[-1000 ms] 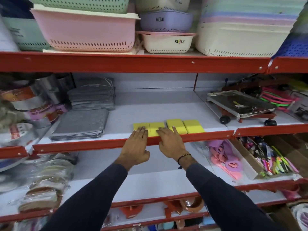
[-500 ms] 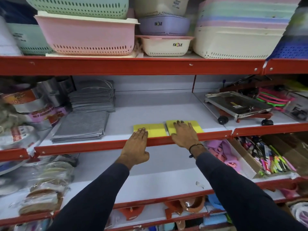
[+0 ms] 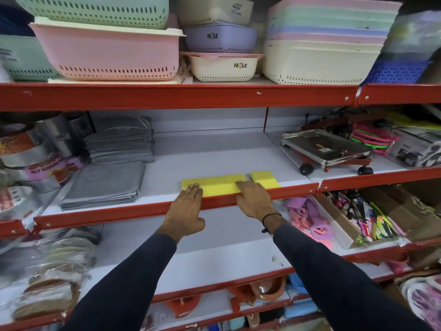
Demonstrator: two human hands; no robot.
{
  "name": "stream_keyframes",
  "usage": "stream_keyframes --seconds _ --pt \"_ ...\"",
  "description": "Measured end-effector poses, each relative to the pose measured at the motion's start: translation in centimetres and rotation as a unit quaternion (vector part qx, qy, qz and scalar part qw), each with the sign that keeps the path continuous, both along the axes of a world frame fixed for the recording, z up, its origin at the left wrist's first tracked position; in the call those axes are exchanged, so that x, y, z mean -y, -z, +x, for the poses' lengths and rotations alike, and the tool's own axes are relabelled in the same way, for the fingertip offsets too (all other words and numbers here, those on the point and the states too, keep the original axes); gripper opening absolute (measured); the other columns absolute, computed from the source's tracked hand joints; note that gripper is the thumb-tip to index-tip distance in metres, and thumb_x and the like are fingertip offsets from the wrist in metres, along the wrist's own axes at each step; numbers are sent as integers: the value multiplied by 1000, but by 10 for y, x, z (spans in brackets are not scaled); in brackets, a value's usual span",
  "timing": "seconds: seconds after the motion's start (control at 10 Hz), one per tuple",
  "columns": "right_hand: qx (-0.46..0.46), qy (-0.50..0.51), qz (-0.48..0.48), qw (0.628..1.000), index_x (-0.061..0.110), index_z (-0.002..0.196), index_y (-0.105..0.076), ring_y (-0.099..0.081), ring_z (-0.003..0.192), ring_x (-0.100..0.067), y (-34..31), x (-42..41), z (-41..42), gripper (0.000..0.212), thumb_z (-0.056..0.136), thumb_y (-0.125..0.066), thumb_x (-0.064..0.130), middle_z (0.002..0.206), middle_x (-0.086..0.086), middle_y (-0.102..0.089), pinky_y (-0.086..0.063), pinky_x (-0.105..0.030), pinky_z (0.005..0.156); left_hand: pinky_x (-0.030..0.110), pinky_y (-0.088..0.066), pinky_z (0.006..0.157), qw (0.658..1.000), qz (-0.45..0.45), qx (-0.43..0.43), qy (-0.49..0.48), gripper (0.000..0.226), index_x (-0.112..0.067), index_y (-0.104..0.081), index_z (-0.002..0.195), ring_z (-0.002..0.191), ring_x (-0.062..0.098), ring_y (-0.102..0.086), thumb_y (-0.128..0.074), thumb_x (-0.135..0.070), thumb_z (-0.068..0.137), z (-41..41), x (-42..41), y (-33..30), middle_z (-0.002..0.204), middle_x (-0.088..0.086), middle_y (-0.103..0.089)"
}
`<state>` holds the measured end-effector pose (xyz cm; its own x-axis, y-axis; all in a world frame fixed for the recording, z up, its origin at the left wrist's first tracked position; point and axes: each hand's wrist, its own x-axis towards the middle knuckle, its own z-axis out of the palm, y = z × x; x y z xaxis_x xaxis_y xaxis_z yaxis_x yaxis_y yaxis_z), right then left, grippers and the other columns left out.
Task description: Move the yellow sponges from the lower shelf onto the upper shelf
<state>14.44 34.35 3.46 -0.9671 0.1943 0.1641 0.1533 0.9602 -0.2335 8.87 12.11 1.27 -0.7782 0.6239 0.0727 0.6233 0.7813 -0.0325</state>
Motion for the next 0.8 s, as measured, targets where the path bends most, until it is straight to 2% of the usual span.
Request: stream_keyframes --seconds 0.1,0.2,0.3,0.5,0.6,0.7,0.8 --pt "-11 71 -18 997 31 159 -23 -29 153 -36 -9 -26 5 75 89 -39 50 164 -17 -33 -18 -57 124 37 1 132 1000 2 -7 1 92 -2 -7 166 164 28 -2 -53 -35 93 -3 2 3 176 18 -2" --pt "57 99 -16 993 40 160 -9 -21 155 -35 -2 -42 15 70 97 -35 56 164 -23 -27 -9 -57 126 41 -4 134 1000 -4 -13 -1 95 -2 -7 166 164 30 -3 -53 -42 93 -3 1 7 176 18 -3" --pt "65 76 6 995 44 159 -11 -21 155 -37 7 -33 18 68 96 -31 59 163 -26 -28 -8 -55 128 42 -7 134 1000 7 -8 -9 97 -2 -8 165 164 30 -4 -55 -44 91 -4 0 9 176 18 -5" --pt "75 65 14 995 47 157 -18 -12 157 -37 12 -10 21 62 98 -32 57 167 -23 -18 -5 -51 129 41 -6 134 1000 16 1 -16 98 -3 -7 166 164 29 -4 -57 -45 92 2 -2 6 176 17 -4" --pt "88 61 15 994 47 157 -18 -12 157 -37 8 -7 24 62 97 -30 60 167 -22 -18 -7 -55 128 41 -6 134 1000 16 10 -18 96 -5 -6 166 164 29 -3 -53 -50 96 4 0 2 177 16 -2" --pt "61 46 20 997 48 157 -14 -12 159 -32 4 -4 30 71 93 -32 73 170 -15 -18 -5 -60 127 47 -3 133 999 27 -28 -1 93 -10 -5 167 164 28 -4 -31 -65 98 8 7 -1 178 9 2" --pt "-40 29 46 998 46 158 -10 -11 160 -30 -10 5 36 83 86 -33 82 172 -8 -16 -6 -64 126 55 -3 132 986 118 -117 23 91 -15 -12 168 164 30 -5 -22 -70 96 13 17 -15 178 3 0"
